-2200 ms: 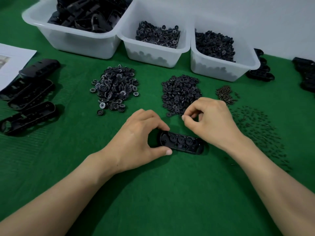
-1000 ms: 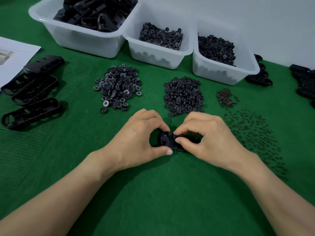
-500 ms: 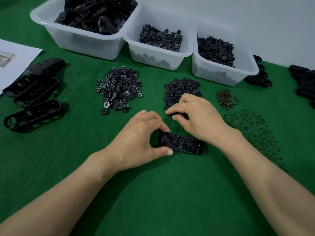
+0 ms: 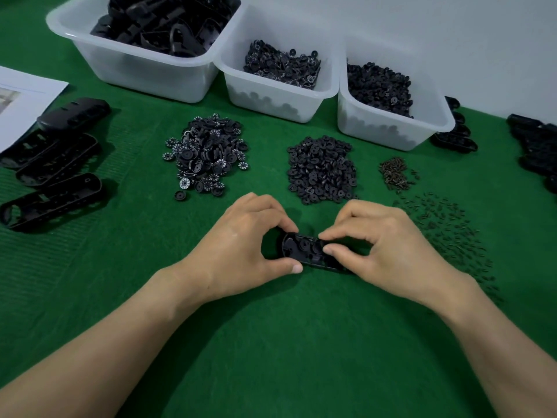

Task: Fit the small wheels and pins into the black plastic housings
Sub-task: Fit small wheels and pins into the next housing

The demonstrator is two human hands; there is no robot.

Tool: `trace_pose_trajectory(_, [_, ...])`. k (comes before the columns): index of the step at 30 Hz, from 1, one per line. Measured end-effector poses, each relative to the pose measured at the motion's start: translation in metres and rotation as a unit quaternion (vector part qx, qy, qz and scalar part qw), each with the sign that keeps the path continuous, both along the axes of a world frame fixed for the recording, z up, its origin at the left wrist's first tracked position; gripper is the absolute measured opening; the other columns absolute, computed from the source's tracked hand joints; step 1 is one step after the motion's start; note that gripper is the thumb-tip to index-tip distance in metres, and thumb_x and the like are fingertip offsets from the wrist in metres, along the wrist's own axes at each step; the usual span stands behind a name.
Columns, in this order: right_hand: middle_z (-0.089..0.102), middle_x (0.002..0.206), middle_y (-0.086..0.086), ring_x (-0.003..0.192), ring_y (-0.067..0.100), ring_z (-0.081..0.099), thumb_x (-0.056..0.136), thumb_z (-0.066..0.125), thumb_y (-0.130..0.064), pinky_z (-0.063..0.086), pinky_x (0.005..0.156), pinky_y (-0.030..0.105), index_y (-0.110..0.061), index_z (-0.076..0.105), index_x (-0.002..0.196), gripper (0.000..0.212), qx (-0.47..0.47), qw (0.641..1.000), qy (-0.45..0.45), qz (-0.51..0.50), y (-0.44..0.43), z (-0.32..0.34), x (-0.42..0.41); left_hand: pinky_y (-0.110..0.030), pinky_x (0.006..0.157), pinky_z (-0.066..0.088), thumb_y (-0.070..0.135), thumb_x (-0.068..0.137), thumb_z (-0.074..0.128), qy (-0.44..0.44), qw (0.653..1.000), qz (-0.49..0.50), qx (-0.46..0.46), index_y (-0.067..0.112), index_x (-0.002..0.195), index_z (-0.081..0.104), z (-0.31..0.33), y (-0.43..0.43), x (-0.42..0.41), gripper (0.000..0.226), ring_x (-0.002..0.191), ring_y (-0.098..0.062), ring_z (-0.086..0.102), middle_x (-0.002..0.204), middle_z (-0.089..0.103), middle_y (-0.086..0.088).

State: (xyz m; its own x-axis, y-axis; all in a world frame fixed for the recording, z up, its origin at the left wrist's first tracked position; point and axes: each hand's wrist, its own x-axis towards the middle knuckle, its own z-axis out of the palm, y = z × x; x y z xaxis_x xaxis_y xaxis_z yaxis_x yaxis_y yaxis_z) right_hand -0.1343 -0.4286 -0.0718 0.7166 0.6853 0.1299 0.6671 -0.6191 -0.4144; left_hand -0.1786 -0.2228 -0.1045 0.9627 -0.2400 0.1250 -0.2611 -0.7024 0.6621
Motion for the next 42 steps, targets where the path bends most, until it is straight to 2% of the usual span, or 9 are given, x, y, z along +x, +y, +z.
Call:
trace_pose_trajectory(11, [0.060,0.073,0.000,0.064,0.019,0.056,0.076,0.075,-0.018,0.051,0.053,0.036,-0.016,0.075,0.092,0.016,-0.030,0.992,-0.110,0.060,-0.001,-0.005,-0.001,-0.019,0.087,0.034,0.045,0.064,0.073,-0.003,1.000,0.001,0.002,0.023,0.097,0.065,0.000,-0.001,0.000,0.041,0.094,-0.007,0.044,0.098,0.055,0.010])
trace_pose_trajectory(14, [0.062,0.078,-0.005,0.068,0.013,0.059,0.079,0.070,-0.026,0.053,0.061,0.036,-0.020,0.073,0.097,0.019,-0.006,0.998,-0.034,0.047,-0.001,0.000,0.002,-0.019,0.086,0.033,0.044,0.064,0.074,-0.004,1.000,0.000,-0.002,0.022,0.096,0.065,0.000,-0.001,0.000,0.040,0.092,-0.007,0.044,0.097,0.055,0.009])
trace_pose_trajectory(16, [0.063,0.082,-0.009,0.069,0.008,0.060,0.080,0.064,-0.031,0.054,0.068,0.034,-0.021,0.072,0.101,0.024,0.010,1.000,0.002,0.003,0.003,0.003,0.011,-0.020,0.085,0.034,0.044,0.064,0.074,-0.003,1.000,-0.001,-0.003,0.023,0.097,0.065,0.000,-0.001,0.000,0.040,0.092,-0.007,0.044,0.098,0.055,0.010])
trace_pose_trajectory(20, [0.060,0.080,-0.006,0.072,0.012,0.057,0.082,0.065,-0.029,0.051,0.074,0.036,-0.019,0.071,0.086,0.012,-0.047,0.994,-0.033,-0.094,0.021,-0.005,0.031,-0.018,0.086,0.033,0.044,0.064,0.074,-0.002,1.000,-0.003,-0.005,0.022,0.097,0.065,0.001,-0.001,0.000,0.040,0.093,-0.007,0.044,0.098,0.055,0.009])
trace_pose_trajectory(24, [0.055,0.080,-0.006,0.076,0.015,0.055,0.080,0.064,-0.043,0.047,0.069,0.031,-0.019,0.066,0.083,0.024,-0.055,0.984,-0.064,-0.156,0.038,-0.016,0.035,-0.020,0.086,0.034,0.041,0.064,0.076,-0.005,1.000,-0.003,-0.002,0.021,0.098,0.065,0.001,-0.001,0.000,0.041,0.094,-0.009,0.045,0.098,0.056,0.007])
trace_pose_trajectory(29, [0.057,0.077,-0.008,0.071,0.008,0.055,0.079,0.068,-0.026,0.049,0.071,0.032,-0.019,0.064,0.079,0.009,-0.015,0.992,-0.021,-0.126,0.044,-0.018,0.033,-0.019,0.087,0.033,0.040,0.064,0.077,-0.007,1.000,-0.001,-0.003,0.019,0.098,0.066,0.001,-0.001,0.000,0.041,0.095,-0.010,0.046,0.098,0.056,0.008])
trace_pose_trajectory(33, [0.055,0.071,-0.015,0.062,-0.005,0.050,0.076,0.073,-0.015,0.039,0.060,0.012,-0.017,0.064,0.077,0.009,0.020,0.993,0.041,-0.108,0.036,-0.015,0.027,-0.021,0.088,0.034,0.042,0.064,0.076,-0.007,1.000,-0.001,-0.004,0.021,0.098,0.065,0.000,0.000,0.000,0.042,0.096,-0.009,0.045,0.099,0.055,0.009])
trace_pose_trajectory(38, [0.061,0.075,-0.011,0.062,0.002,0.052,0.074,0.075,-0.010,0.041,0.058,0.008,-0.020,0.068,0.088,0.018,0.043,0.988,0.101,-0.111,0.017,-0.013,0.024,-0.021,0.087,0.034,0.044,0.064,0.074,-0.004,1.000,-0.003,-0.003,0.023,0.099,0.064,0.000,0.000,0.001,0.042,0.095,-0.007,0.044,0.099,0.054,0.011])
trace_pose_trajectory(42, [0.060,0.079,-0.010,0.061,0.003,0.050,0.077,0.072,-0.013,0.041,0.061,0.010,-0.022,0.070,0.098,0.023,0.022,0.991,0.087,-0.103,0.016,-0.013,0.026,-0.019,0.086,0.033,0.045,0.065,0.074,-0.006,1.000,-0.003,-0.002,0.024,0.099,0.064,-0.001,0.001,0.000,0.041,0.095,-0.006,0.044,0.099,0.055,0.011])
